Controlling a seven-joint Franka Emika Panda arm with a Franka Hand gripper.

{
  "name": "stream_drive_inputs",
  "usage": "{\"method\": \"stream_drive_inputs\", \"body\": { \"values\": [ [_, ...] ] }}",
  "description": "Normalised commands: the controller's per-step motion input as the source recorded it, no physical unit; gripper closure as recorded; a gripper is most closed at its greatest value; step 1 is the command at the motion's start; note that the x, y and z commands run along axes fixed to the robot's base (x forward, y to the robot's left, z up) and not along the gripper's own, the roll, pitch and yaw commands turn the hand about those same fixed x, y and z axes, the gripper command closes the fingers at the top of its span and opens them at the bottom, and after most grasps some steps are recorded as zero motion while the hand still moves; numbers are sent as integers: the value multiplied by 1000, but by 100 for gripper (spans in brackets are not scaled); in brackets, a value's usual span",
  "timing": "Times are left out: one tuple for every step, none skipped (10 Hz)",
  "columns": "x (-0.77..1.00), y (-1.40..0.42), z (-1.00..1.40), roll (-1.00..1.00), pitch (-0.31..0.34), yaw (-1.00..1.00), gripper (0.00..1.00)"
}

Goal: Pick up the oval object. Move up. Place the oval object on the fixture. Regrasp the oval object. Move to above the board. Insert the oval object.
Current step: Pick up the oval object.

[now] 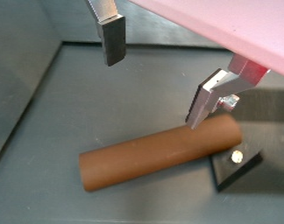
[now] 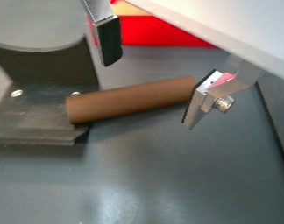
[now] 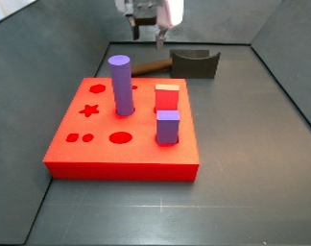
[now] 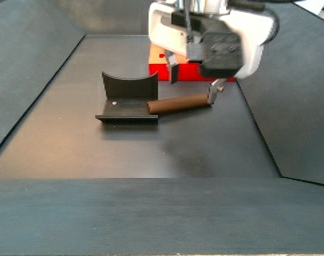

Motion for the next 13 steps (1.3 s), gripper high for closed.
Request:
{"method": "stream_drive_inputs", "body": {
  "values": [
    [0,-80,-214,-226,-130,-806,0],
    [0,-83,-49,-316,-146,-729,0],
    [0,-80,-14,-346,-127,-649,0],
    [149,-77,-269,-297,0,-537,0],
    [309,-189,-691,-144,49,-400,0],
    [371,-237,-786,-20,140,-251,0],
    [323,-154,-729,-41,161,-180,0],
    [149,-29,-437,-64,110,-137,0],
    [0,0,-266,-34,77,-63,0],
    [0,46,-157,-21,49,-71,0],
    [-37,0,-126,-17,24,-111,0],
    [-17,0,-146,-19,20,-117,0],
    [0,0,-303,-11,70,-131,0]
  ]
}}
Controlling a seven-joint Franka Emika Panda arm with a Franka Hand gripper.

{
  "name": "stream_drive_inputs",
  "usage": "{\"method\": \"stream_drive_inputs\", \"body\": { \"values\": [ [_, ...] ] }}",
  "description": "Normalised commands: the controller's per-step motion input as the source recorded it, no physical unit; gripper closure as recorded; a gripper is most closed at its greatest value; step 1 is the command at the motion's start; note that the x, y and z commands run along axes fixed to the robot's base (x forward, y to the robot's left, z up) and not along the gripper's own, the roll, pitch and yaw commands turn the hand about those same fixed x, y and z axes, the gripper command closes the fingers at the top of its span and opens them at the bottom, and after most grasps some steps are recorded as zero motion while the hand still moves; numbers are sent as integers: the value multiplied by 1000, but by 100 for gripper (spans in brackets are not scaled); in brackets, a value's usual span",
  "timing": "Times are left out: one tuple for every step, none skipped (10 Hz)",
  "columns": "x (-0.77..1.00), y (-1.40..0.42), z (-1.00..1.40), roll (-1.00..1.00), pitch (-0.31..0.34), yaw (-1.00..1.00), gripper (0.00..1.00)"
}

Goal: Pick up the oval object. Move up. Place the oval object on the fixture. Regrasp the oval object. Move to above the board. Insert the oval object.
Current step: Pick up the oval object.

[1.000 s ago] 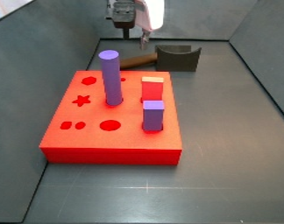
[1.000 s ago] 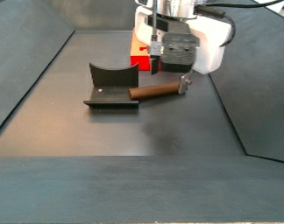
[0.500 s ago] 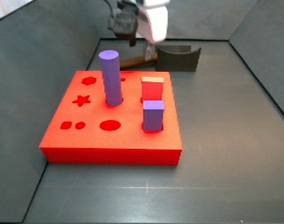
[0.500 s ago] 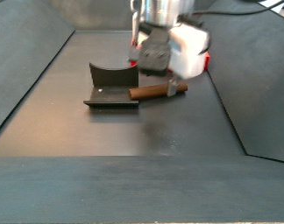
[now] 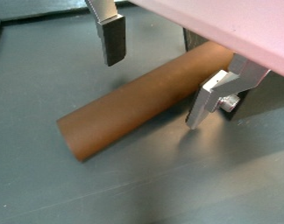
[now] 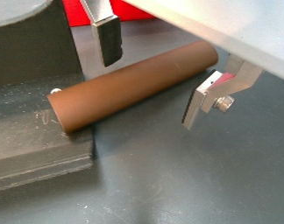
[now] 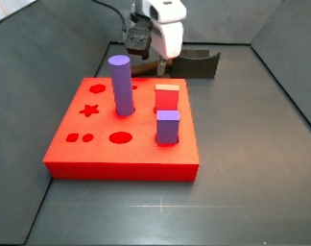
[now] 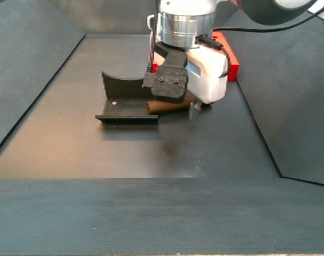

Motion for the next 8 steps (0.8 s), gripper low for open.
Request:
{"method": "stream_drive_inputs", "body": {
  "values": [
    [-9,0,-323,-36,44,-126,0],
    [0,0,-231,-27,37,-120,0],
    [0,0,-77,-53,0,-54,0],
    [0,0,0,0,0,0,0],
    [0,0,0,0,0,0,100],
    [0,0,0,0,0,0,100],
    [0,0,0,0,0,0,100],
    [0,0,0,0,0,0,100]
  ]
}}
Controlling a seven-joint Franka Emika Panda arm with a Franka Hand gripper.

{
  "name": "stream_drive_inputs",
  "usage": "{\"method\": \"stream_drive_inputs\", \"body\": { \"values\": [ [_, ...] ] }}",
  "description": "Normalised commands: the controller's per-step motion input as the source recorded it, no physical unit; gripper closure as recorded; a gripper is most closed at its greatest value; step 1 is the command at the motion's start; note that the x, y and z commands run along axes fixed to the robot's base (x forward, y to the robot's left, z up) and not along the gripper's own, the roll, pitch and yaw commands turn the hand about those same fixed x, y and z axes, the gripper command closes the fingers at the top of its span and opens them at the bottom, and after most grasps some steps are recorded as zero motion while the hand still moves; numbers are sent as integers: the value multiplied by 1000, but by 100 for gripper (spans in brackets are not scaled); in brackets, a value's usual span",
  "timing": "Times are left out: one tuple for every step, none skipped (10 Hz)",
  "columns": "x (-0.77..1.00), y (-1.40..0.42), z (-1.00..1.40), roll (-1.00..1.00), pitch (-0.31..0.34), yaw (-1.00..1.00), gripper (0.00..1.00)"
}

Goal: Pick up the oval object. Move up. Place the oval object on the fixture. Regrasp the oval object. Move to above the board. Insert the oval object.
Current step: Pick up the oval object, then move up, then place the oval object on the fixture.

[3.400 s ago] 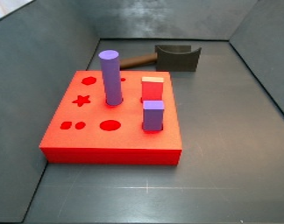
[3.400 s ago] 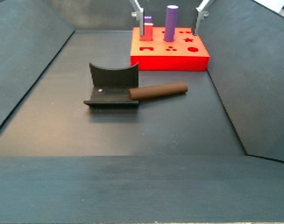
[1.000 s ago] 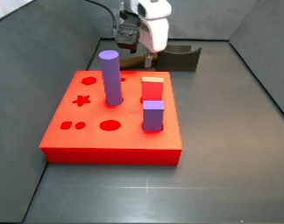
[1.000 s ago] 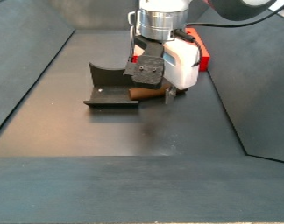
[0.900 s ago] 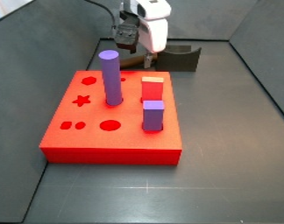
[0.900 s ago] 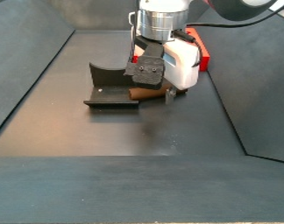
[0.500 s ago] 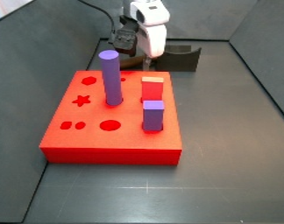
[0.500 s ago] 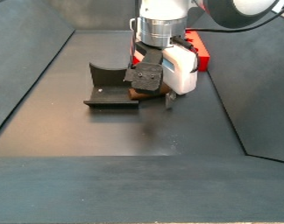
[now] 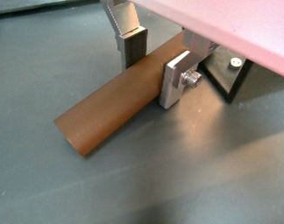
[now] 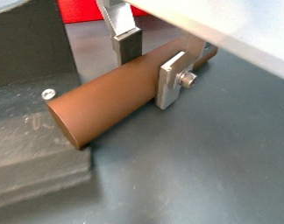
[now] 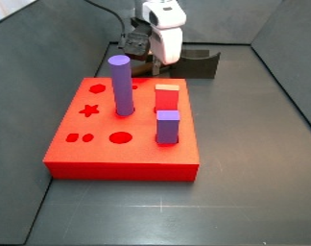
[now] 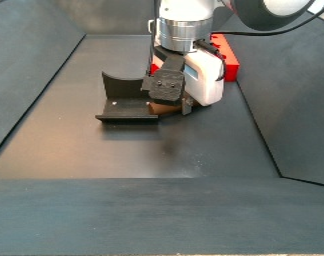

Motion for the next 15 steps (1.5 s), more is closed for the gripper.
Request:
{"method": "stream_drive_inputs", "body": {
  "values": [
    [0,0,0,0,0,0,100],
    [0,0,0,0,0,0,100],
    [0,0,0,0,0,0,100],
    [0,0,0,0,0,0,100],
    [0,0,0,0,0,0,100],
    [0,0,0,0,0,0,100],
    [0,0,0,0,0,0,100],
    [0,0,833,0,0,0,100],
    [-15,40,824,7,14,-20,100],
    [-44,35,688,6,50,-27,100],
    [-28,27,548,5,62,-29,100],
    [-14,18,336,6,65,-28,100],
    [-15,16,224,7,61,-28,100],
    [0,0,1000,0,0,0,100],
    [-1,-1,1000,0,8,0,100]
  ]
}}
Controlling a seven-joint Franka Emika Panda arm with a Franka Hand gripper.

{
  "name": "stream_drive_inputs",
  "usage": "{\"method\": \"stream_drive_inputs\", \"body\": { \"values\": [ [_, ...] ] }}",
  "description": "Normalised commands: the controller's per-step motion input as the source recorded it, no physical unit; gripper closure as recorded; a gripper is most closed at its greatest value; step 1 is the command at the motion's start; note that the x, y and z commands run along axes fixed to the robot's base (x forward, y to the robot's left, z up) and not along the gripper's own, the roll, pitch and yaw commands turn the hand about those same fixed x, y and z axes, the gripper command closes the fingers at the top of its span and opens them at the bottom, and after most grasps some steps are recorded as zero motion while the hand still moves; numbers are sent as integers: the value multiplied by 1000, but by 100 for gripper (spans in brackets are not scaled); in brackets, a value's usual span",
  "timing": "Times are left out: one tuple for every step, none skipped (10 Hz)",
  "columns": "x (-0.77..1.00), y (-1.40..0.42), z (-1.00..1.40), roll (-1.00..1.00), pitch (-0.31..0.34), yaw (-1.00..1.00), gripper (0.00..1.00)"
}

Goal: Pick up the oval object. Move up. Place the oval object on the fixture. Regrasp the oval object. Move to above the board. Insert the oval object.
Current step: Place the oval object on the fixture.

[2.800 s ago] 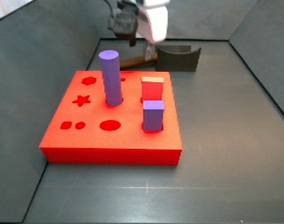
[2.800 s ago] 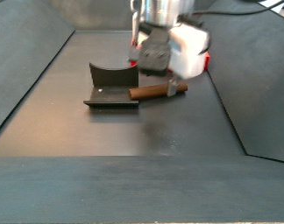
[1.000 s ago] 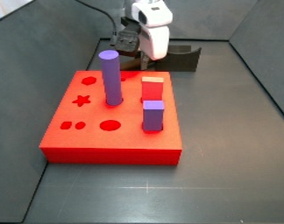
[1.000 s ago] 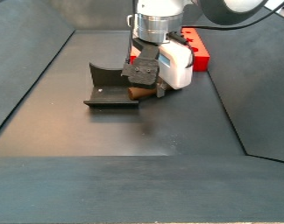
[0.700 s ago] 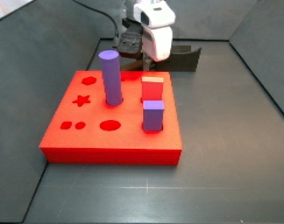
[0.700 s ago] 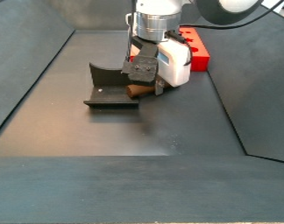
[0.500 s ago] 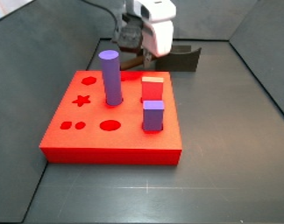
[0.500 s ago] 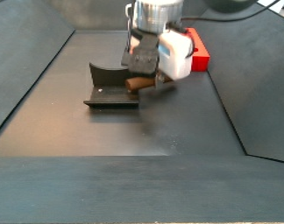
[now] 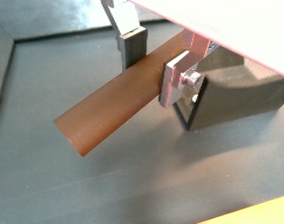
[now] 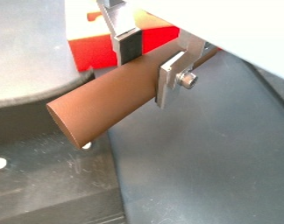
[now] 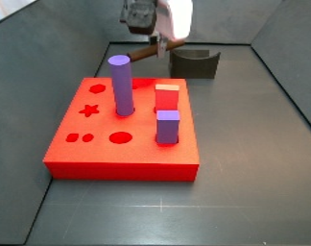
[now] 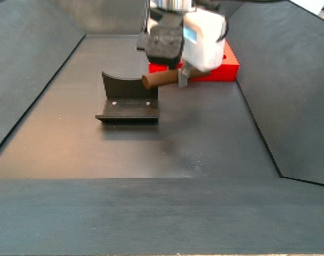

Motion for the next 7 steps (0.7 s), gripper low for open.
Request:
{"method": "stream_drive_inputs", "body": {
  "values": [
    [-13,-1,1000,0,25,-1,100],
    [-18,0,1000,3,23,-2,100],
    [-21,1,1000,5,22,-3,100],
    [-25,3,1000,8,24,-4,100],
    [-31,7,1000,12,29,-5,100],
    [-30,8,890,13,33,-6,100],
    [-18,10,652,16,39,-8,100]
  ]
}}
